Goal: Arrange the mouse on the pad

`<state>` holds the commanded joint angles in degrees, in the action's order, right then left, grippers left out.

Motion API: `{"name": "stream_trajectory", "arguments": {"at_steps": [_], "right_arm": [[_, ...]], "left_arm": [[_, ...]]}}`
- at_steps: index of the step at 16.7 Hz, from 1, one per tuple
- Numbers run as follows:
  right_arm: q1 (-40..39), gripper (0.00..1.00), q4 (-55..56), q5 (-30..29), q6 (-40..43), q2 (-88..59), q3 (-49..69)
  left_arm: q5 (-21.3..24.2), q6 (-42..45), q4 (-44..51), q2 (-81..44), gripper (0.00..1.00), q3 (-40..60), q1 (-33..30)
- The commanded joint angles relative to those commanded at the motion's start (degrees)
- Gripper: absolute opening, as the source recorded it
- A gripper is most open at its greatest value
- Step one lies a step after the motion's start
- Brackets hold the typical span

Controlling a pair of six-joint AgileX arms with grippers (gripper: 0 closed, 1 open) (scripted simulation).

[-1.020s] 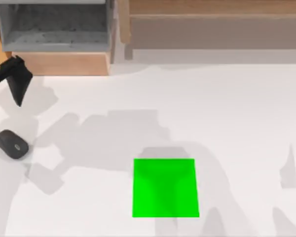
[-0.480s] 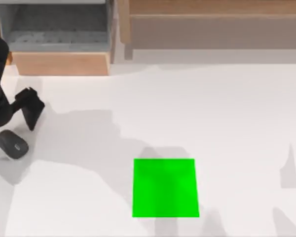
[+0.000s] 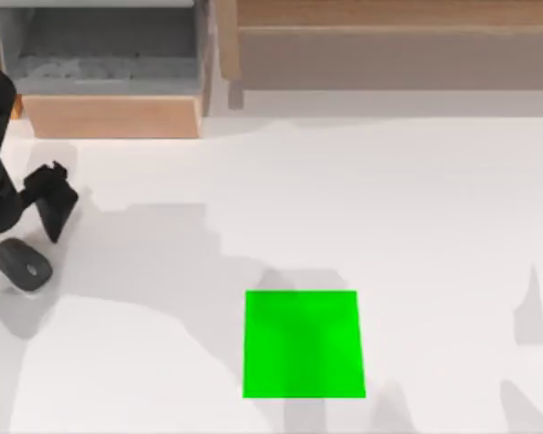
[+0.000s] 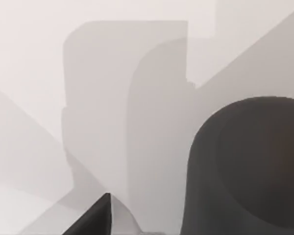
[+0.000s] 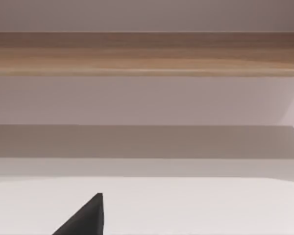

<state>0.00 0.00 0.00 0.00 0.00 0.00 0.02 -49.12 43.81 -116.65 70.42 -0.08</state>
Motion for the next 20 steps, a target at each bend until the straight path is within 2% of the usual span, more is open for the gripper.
{"name": "stream_trajectory", "arguments": {"at_steps": [10, 20], "right_arm": [[0.0, 1.00, 0.0, 0.0, 0.0, 0.0, 0.0], [0.0, 1.00, 0.0, 0.0, 0.0, 0.0, 0.0]], "left_arm": [[0.0, 0.0, 0.0, 0.0, 0.02, 0.0, 0.0], [-0.6, 0.8, 1.8, 2.0, 0.00, 0.5, 0.1]]}}
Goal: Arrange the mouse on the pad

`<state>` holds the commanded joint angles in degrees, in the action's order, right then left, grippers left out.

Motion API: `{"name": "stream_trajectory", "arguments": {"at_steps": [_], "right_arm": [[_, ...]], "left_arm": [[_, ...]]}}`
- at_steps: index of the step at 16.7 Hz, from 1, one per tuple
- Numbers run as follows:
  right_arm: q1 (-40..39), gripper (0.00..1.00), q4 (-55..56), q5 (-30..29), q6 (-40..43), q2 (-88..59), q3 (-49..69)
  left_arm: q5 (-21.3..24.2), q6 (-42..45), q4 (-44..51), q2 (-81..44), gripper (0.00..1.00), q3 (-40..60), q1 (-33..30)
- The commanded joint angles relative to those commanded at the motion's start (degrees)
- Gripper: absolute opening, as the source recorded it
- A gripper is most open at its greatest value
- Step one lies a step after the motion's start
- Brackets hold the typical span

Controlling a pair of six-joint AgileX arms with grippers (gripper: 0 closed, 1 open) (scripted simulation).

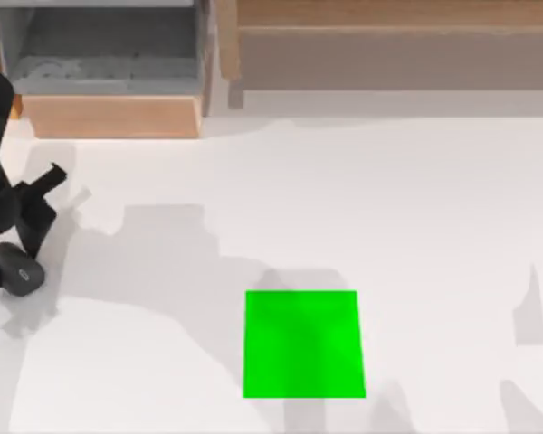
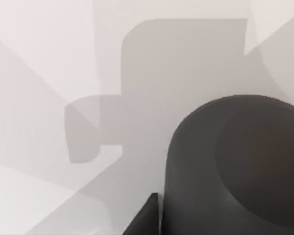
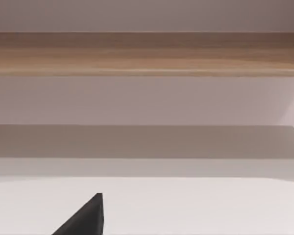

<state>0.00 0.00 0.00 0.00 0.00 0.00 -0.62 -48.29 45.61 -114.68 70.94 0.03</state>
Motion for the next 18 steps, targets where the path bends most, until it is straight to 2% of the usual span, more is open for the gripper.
{"name": "stream_trajectory", "arguments": {"at_steps": [3, 9, 15, 18], "right_arm": [[0.0, 1.00, 0.0, 0.0, 0.0, 0.0, 0.0], [0.0, 1.00, 0.0, 0.0, 0.0, 0.0, 0.0], [0.0, 1.00, 0.0, 0.0, 0.0, 0.0, 0.0], [0.0, 1.00, 0.0, 0.0, 0.0, 0.0, 0.0]], "left_arm": [[-0.1, -0.2, 4.1, 1.2, 0.00, 3.2, 0.0], [-0.1, -0.4, 19.6, 6.3, 0.00, 12.6, -0.1], [-0.1, -0.1, 20.9, 7.1, 0.00, 13.6, 0.0], [0.2, 2.9, 21.6, 7.2, 0.00, 14.2, -1.1]]}}
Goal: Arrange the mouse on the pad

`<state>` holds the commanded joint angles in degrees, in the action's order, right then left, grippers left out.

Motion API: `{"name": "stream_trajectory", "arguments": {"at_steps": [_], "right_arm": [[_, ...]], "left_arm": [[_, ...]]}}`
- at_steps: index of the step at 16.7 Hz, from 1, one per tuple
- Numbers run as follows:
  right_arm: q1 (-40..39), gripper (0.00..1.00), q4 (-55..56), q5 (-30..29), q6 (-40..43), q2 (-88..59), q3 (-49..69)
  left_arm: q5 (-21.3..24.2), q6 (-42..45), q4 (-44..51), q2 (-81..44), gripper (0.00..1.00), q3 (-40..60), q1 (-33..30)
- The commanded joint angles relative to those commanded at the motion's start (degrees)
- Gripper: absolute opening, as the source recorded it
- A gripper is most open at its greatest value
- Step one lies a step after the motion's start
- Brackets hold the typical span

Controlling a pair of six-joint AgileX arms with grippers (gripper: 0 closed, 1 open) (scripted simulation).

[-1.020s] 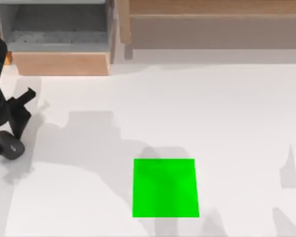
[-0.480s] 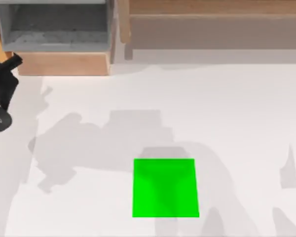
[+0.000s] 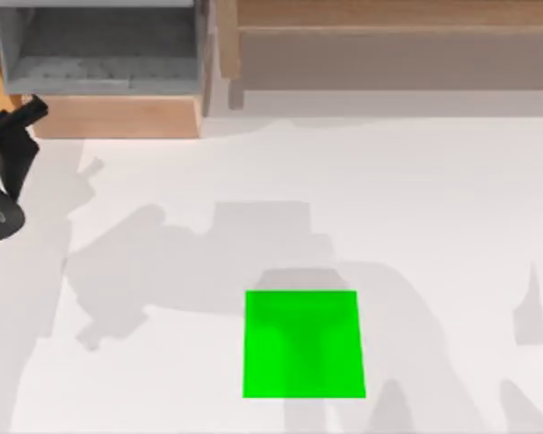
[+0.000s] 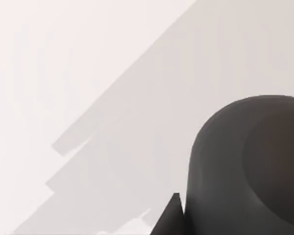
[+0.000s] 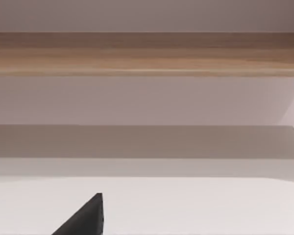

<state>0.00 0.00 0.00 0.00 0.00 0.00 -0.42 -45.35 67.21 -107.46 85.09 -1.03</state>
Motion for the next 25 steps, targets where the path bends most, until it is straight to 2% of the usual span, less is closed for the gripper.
{"name": "stream_trajectory", "arguments": {"at_steps": [3, 6, 9, 18, 21, 25], "right_arm": [[0.0, 1.00, 0.0, 0.0, 0.0, 0.0, 0.0], [0.0, 1.00, 0.0, 0.0, 0.0, 0.0, 0.0], [0.0, 1.00, 0.0, 0.0, 0.0, 0.0, 0.0], [0.0, 1.00, 0.0, 0.0, 0.0, 0.0, 0.0], [0.0, 1.00, 0.0, 0.0, 0.0, 0.0, 0.0], [0.0, 1.00, 0.0, 0.0, 0.0, 0.0, 0.0]], "left_arm": [[0.6, 8.6, 1.5, 0.3, 0.00, 1.3, -2.8], [1.3, 22.7, 3.5, 0.2, 0.00, 3.0, -7.0], [2.1, 42.2, 5.9, -0.6, 0.00, 4.9, -12.3], [4.6, 110.8, 11.7, -5.9, 0.00, 7.6, -29.5], [5.0, 128.8, 11.7, -8.0, 0.00, 7.8, -34.7], [4.7, 147.8, 9.5, -10.0, 0.00, 8.1, -40.4]]}}
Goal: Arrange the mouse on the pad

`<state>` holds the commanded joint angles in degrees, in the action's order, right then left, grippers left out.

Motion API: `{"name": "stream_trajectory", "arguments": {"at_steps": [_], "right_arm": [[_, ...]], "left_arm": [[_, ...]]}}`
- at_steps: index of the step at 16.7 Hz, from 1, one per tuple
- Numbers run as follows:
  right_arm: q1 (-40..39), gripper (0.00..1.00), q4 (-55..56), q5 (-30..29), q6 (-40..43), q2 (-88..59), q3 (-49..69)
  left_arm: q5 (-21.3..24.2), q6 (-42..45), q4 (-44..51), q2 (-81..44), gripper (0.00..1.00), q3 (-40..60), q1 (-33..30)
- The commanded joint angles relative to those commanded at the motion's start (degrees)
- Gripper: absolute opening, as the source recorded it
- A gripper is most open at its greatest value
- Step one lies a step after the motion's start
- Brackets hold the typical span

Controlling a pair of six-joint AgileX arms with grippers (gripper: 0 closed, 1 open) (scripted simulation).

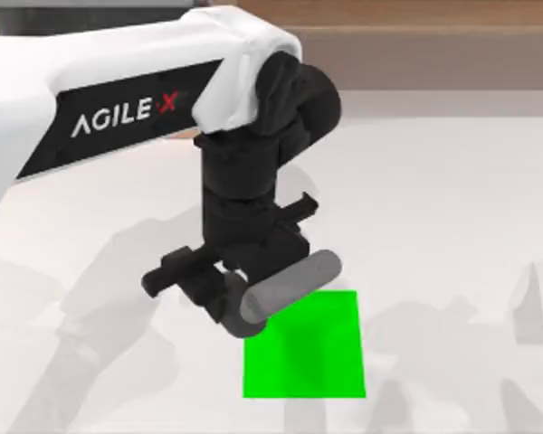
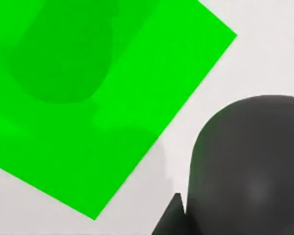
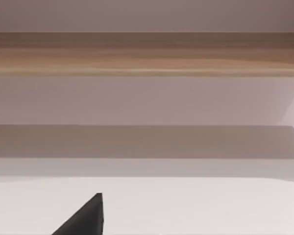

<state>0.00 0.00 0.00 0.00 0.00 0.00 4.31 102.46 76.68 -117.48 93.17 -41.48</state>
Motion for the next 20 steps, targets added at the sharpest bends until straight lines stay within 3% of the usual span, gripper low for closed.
{"name": "stream_trajectory", "arguments": {"at_steps": [4, 8, 20], "right_arm": [[0.0, 1.00, 0.0, 0.0, 0.0, 0.0, 0.0], [0.0, 1.00, 0.0, 0.0, 0.0, 0.0, 0.0], [0.0, 1.00, 0.0, 0.0, 0.0, 0.0, 0.0]], "left_arm": [[-1.2, 14.7, -3.7, -1.0, 0.00, 0.5, -4.3], [-2.9, 23.3, -7.6, -1.6, 0.00, 1.2, -7.2], [-4.0, 27.1, -10.0, -1.8, 0.00, 1.4, -8.0]]}}
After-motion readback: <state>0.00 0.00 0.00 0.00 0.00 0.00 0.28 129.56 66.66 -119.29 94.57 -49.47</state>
